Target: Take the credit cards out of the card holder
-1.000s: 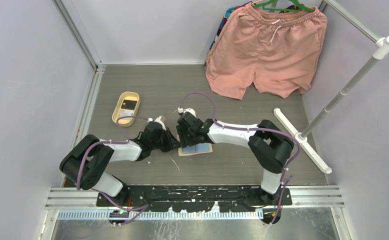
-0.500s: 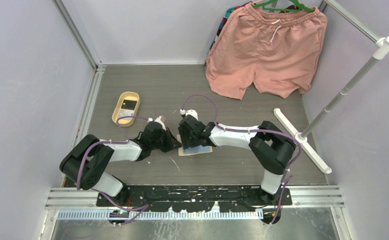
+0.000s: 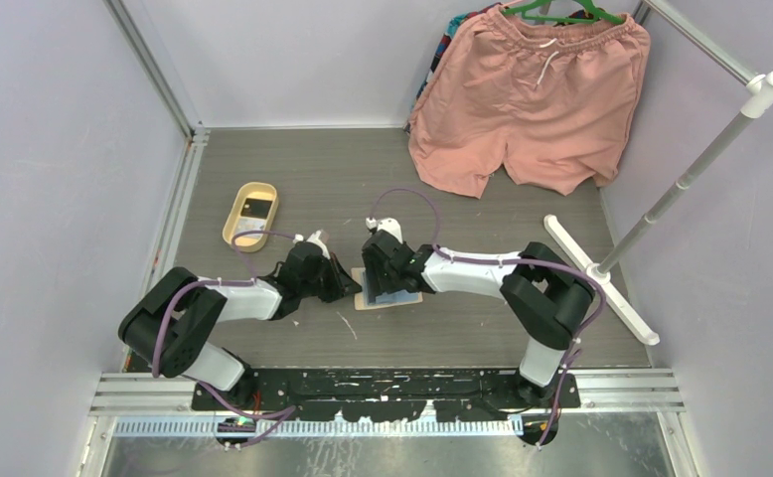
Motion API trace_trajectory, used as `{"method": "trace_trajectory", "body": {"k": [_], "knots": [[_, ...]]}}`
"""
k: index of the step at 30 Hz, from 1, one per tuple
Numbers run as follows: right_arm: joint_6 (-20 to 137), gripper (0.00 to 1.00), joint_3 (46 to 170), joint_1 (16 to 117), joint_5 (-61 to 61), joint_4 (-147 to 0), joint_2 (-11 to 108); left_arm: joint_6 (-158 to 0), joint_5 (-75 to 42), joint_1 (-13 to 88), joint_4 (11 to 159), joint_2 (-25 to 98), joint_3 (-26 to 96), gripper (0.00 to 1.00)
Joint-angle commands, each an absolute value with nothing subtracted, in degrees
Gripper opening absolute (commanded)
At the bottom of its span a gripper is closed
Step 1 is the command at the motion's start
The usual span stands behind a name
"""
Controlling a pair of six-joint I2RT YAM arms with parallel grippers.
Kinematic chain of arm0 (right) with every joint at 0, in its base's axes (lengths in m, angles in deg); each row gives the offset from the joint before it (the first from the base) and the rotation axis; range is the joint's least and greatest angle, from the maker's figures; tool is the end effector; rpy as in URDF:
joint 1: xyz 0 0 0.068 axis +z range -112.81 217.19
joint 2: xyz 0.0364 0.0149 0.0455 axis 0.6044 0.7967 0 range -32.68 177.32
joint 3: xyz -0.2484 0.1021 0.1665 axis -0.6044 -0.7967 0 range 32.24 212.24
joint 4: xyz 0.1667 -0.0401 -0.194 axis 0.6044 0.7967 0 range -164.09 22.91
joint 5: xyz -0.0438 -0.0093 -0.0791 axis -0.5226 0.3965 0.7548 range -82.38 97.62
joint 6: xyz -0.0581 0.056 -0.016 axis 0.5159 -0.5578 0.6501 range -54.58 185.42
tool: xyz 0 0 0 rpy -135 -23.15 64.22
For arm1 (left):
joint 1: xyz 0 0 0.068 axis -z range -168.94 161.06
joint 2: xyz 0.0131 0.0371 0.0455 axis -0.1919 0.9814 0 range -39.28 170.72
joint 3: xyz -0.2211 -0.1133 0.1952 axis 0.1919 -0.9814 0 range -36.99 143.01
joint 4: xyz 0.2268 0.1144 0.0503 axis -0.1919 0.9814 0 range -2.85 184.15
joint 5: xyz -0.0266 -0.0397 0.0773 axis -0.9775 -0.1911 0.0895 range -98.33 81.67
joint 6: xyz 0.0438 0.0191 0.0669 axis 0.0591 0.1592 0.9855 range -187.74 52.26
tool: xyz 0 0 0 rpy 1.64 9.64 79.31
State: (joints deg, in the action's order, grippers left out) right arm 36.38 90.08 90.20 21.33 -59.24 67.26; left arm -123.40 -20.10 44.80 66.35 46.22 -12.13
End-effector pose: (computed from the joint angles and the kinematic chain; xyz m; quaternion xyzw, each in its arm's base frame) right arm 0.2370 0.2865 0.1791 -0.1645 0.9381 0.0991 0.2881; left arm 0.2226 -0.1662 0.1469 -0.1287 0.8927 -0.3627 0.2344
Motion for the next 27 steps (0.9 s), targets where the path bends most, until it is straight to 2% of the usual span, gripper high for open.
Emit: {"method": "trace_trajectory", "body": {"k": [1, 13, 20, 23, 27], "knots": [[37.6, 0.62, 87.9, 88.9, 27.0, -52.8, 66.3, -121.4, -16.7, 44.7, 71.6, 46.6, -13.3, 0.00], [39.5, 0.62, 85.0, 82.5, 32.0, -48.4, 60.6, -121.3, -16.5, 44.7, 71.2, 46.6, -14.1, 0.00], [39.9, 0.63, 88.9, 81.3, 36.6, -42.3, 54.6, -121.3, -16.5, 44.8, 71.0, 47.0, -14.1, 0.00], [39.8, 0.62, 89.7, 81.4, 32.1, -44.8, 50.1, -121.2, -16.6, 44.7, 70.8, 47.4, -14.0, 0.00], [38.6, 0.67, 85.3, 80.8, 11.8, -56.8, 43.9, -121.2, -16.7, 44.7, 70.7, 47.7, -14.0, 0.00]]}}
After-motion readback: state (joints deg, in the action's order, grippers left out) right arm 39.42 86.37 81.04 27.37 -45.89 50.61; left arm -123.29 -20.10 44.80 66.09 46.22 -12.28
